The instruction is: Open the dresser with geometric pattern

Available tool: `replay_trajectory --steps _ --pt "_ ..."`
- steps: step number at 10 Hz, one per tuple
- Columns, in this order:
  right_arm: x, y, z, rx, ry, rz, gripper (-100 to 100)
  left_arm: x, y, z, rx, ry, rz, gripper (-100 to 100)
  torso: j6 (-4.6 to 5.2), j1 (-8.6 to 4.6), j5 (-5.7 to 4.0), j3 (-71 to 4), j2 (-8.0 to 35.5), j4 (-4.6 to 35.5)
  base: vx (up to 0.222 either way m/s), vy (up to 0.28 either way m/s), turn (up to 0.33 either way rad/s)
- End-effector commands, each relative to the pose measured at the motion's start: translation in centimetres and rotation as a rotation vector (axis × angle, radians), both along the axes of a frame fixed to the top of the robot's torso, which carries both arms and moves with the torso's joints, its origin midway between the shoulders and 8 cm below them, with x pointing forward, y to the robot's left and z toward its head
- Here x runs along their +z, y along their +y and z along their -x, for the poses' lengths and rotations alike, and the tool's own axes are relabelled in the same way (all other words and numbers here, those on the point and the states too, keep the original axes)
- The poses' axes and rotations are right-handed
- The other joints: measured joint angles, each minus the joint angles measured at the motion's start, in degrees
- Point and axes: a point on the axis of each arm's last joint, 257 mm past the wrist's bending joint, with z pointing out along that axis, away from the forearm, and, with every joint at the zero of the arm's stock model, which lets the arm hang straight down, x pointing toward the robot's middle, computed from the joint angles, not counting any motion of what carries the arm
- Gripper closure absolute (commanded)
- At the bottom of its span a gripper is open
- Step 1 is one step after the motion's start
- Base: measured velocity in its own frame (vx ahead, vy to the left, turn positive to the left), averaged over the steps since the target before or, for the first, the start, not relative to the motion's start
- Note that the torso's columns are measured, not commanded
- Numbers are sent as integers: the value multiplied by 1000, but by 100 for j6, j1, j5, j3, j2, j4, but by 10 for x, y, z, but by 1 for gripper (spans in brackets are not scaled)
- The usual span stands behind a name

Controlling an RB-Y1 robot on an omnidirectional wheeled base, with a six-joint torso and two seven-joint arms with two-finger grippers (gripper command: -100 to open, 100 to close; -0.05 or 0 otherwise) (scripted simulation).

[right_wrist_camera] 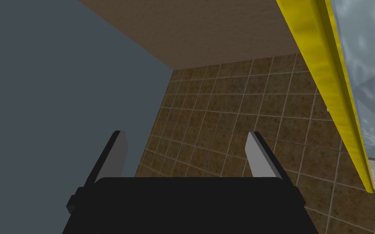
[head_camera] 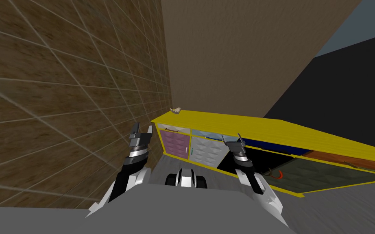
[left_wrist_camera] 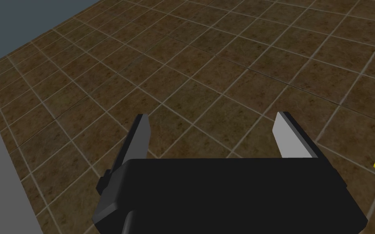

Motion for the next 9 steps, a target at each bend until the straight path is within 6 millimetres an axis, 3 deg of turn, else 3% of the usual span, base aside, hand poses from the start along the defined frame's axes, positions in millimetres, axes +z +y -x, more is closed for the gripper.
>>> replay_trajectory --steps 1,9 --pt "-5 -2 0 -44 -7 43 -100 0 0 0 0 0 0 0 -2 3 1 0 1 0 16 25 4" --pt "-46 -26 3 -244 9 198 -100 0 0 0 0 0 0 0 -1 -1 0 2 4 1 34 41 -32"
